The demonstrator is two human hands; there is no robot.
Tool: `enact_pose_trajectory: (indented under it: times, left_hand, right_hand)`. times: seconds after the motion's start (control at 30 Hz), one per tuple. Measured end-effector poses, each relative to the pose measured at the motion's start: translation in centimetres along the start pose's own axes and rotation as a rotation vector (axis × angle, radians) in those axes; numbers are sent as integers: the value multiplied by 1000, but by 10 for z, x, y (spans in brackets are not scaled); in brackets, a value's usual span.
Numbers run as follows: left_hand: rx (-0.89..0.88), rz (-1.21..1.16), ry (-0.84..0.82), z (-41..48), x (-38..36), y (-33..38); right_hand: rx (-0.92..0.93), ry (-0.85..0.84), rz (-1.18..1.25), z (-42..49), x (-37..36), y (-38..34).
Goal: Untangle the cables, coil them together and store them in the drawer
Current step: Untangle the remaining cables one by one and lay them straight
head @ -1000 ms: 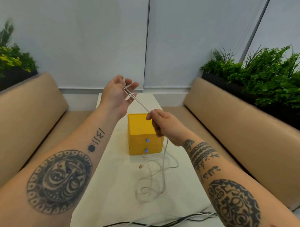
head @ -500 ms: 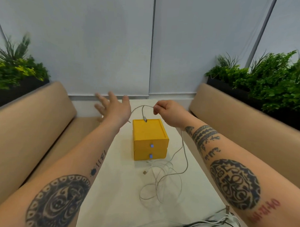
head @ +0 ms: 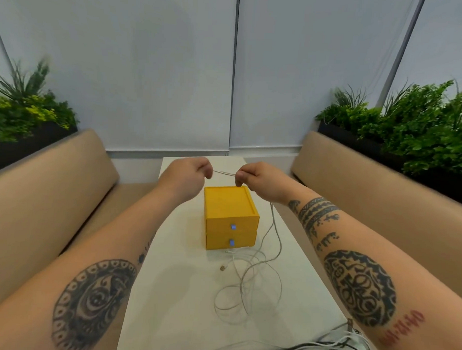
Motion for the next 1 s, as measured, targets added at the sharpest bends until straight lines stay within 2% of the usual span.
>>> enact_pose_trajectory:
  times: [0.23,0.43,0.5,0.6,0.7,0.77,0.83,0.9,1.0]
  left_hand:
    - [89,-52,371,20,39,-27]
    - [201,-115,553,21,60,-41]
    - [218,-93,507,20,61,-48]
    - [282,-105,328,19,48,-64]
    - [315,-109,177,9,32,-67]
    - [268,-93,142,-1,24,-49]
    - [183,-206,66,-8,12,-22]
    - [108,-353,-92,-16,-3,7]
    - [123,-506,-270,-26,-20,26]
  right_hand:
    - [-80,128,7,-10,35,32]
    - [-82,278,54,-11,50,49]
    - [-43,342,59,-6,54,42]
    - [18,408,66,1,62,30]
    - [42,360,4,6,61,21]
    - [55,287,-32,8,53,12]
    - [90,209,-85,9,39,2]
    - [140,169,-159,11,22,-8]
    - [205,154,-228,9,11,-15]
Point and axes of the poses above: each hand's wrist, its own z-axis towards the middle knuckle, its own x-axis out of the back of the hand, y = z × x, the point moved 3 cm from there along z, towards the middle knuckle, and after that the axes turned 10 degrees about y, right-handed, at the moved point
